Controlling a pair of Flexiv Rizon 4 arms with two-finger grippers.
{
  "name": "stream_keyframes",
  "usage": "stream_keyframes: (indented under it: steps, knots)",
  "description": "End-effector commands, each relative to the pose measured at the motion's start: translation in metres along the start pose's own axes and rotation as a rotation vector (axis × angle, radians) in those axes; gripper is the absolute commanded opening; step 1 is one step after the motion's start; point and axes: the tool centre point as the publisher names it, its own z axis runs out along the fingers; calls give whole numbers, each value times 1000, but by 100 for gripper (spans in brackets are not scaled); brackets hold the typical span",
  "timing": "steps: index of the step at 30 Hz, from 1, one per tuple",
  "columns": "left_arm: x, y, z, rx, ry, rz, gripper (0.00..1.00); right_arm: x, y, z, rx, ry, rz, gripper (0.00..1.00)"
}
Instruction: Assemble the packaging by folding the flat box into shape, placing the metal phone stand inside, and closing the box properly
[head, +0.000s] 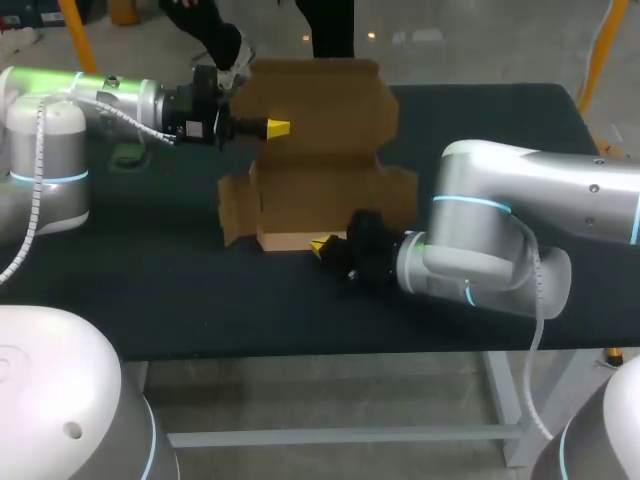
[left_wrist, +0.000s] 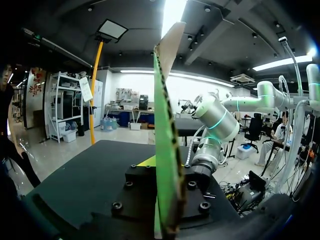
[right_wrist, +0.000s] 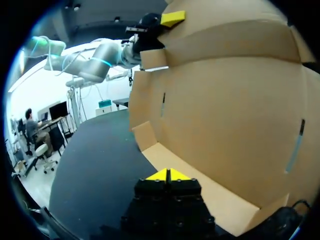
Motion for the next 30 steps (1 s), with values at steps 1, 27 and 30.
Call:
stream_keyframes:
  steps: [1,27,30]
  knots:
    - [-1,1,-1,2,7,0,0,0,-3,11,-2,-17,1,0]
    - [-1,1,-1,2,7,0,0,1,-16,15,18,-26,31,0]
    - [-1,1,-1,2,7,0,0,1,-16,15,18,-26,31,0]
